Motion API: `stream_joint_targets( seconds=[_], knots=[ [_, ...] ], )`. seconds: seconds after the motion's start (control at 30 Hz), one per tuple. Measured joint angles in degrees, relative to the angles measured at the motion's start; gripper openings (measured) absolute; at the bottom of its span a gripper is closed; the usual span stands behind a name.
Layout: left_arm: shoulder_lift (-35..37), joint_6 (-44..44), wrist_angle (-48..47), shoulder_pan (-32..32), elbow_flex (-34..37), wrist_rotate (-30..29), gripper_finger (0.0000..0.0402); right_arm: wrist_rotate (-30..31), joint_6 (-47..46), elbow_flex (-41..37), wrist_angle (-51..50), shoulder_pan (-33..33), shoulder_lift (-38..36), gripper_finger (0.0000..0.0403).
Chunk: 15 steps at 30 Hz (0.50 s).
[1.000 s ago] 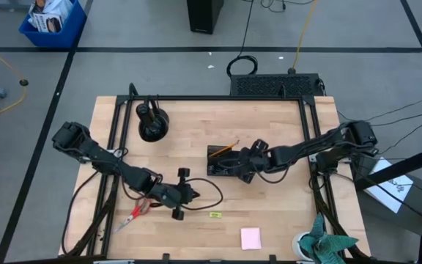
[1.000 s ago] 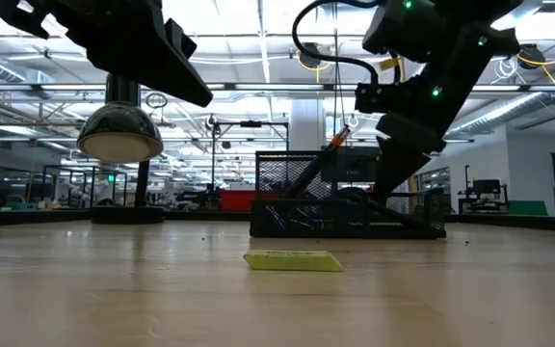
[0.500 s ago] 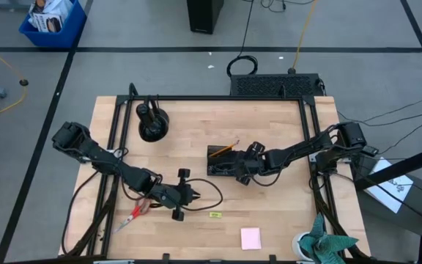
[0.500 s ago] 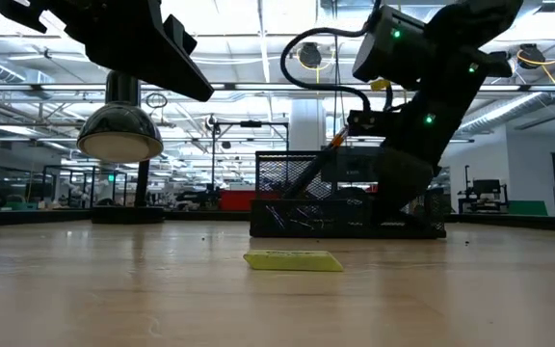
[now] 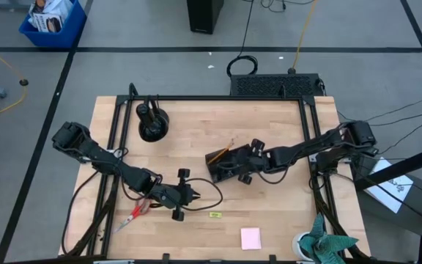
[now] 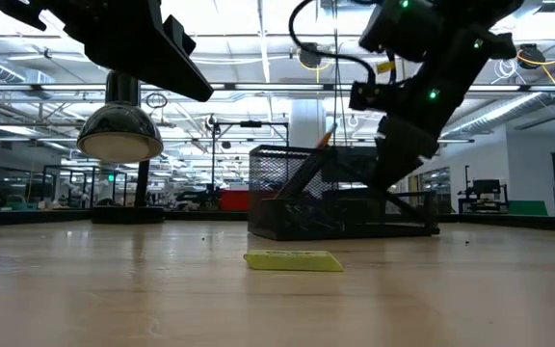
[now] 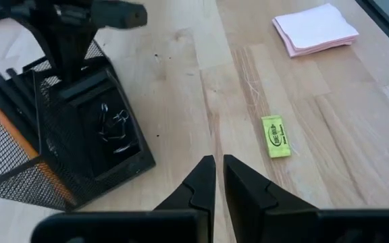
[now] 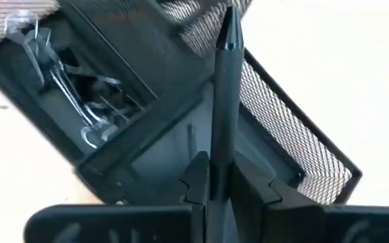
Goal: Pick and place office supplies into organizer
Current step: Put the black pen into the black desk organizer
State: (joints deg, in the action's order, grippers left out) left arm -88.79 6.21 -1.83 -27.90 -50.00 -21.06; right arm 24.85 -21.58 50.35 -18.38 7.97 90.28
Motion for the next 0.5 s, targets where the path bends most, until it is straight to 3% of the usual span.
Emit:
stream_joint_targets(
  seconds=[0.5],
  knots=[
    [0.0,0.37,1.01,-0.07,0.0,0.22,0.0037,-0.9,2.17,0.05,-0.74,0.0,-2.97,0.0027]
  ],
)
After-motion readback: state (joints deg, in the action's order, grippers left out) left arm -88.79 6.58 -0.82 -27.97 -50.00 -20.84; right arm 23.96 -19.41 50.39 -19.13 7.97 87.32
